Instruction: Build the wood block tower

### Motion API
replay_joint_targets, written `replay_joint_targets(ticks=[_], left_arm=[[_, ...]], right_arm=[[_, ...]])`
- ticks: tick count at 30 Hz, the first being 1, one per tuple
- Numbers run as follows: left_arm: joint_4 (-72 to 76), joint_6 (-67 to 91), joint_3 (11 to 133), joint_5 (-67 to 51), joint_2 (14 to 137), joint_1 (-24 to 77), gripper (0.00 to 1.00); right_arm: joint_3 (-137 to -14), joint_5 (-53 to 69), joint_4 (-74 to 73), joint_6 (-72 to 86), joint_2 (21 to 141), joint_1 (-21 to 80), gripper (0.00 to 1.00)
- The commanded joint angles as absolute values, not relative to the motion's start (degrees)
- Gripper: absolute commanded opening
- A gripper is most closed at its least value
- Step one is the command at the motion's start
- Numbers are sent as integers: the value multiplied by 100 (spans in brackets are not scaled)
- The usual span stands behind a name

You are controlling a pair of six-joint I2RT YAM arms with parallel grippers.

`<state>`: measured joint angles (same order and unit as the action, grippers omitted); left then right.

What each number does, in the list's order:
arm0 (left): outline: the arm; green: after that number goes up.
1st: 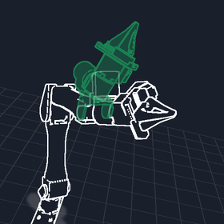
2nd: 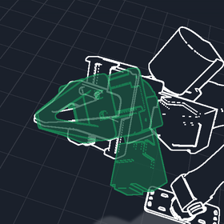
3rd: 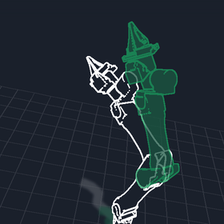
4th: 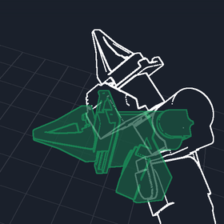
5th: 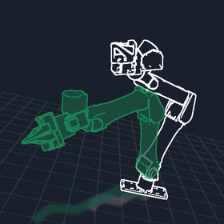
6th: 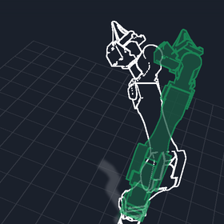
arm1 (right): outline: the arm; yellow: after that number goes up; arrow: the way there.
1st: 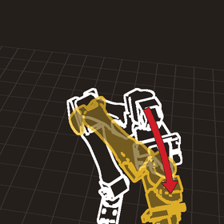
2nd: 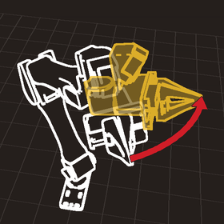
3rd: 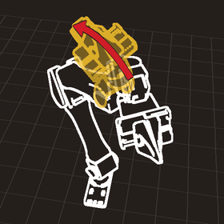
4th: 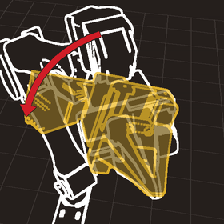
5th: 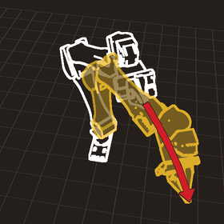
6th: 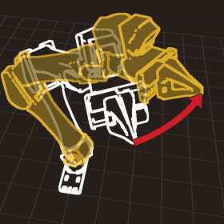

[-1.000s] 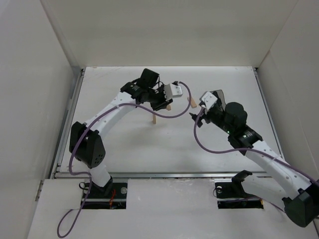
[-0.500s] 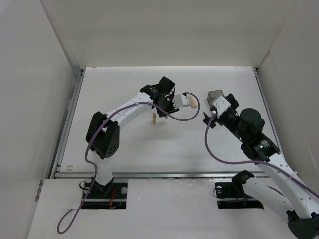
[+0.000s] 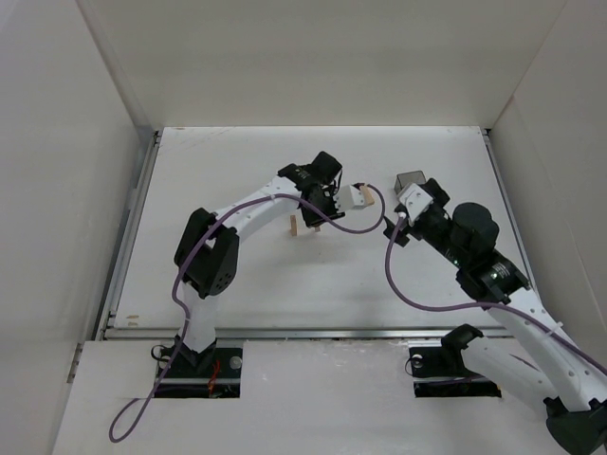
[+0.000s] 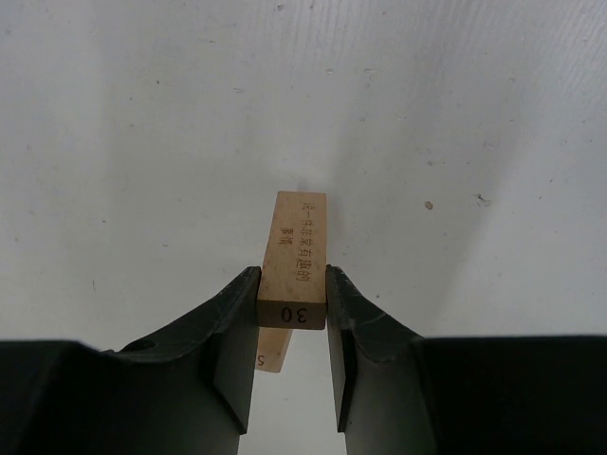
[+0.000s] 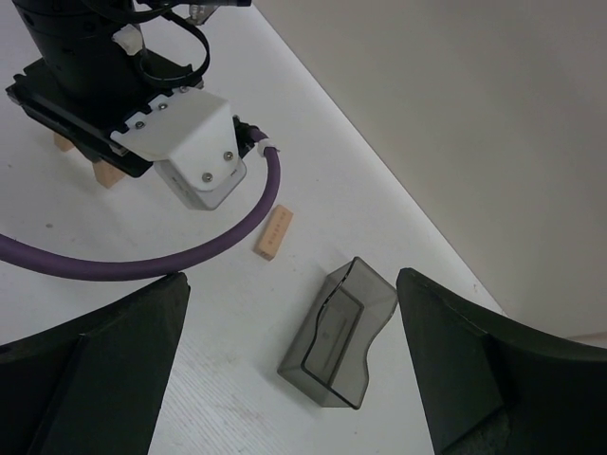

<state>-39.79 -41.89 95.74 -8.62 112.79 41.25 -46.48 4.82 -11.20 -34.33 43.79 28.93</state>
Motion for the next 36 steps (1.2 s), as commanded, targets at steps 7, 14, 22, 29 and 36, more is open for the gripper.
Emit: replay_joint_targets(ticks=[7, 14, 22, 29, 36], left_arm=[[-4113, -4368, 9537, -914, 11285, 4166, 0], [-3841, -4368, 9422, -1028, 11338, 4166, 1], [-3788, -4614, 9264, -1212, 11338, 4166, 8], [-3972, -5010, 9211, -1213, 11391, 4219, 15], [-3973, -5142, 9159, -1266, 11391, 4219, 20]], right_arm=[[-4931, 694, -835, -3480, 4491, 2865, 96], [-4931, 694, -782, -3480, 4605, 2865, 96], [-4878, 694, -782, -3480, 4605, 2865, 96], [-4878, 694, -730, -3480, 4605, 2865, 96], [-4878, 694, -729, -3480, 4605, 2865, 96]])
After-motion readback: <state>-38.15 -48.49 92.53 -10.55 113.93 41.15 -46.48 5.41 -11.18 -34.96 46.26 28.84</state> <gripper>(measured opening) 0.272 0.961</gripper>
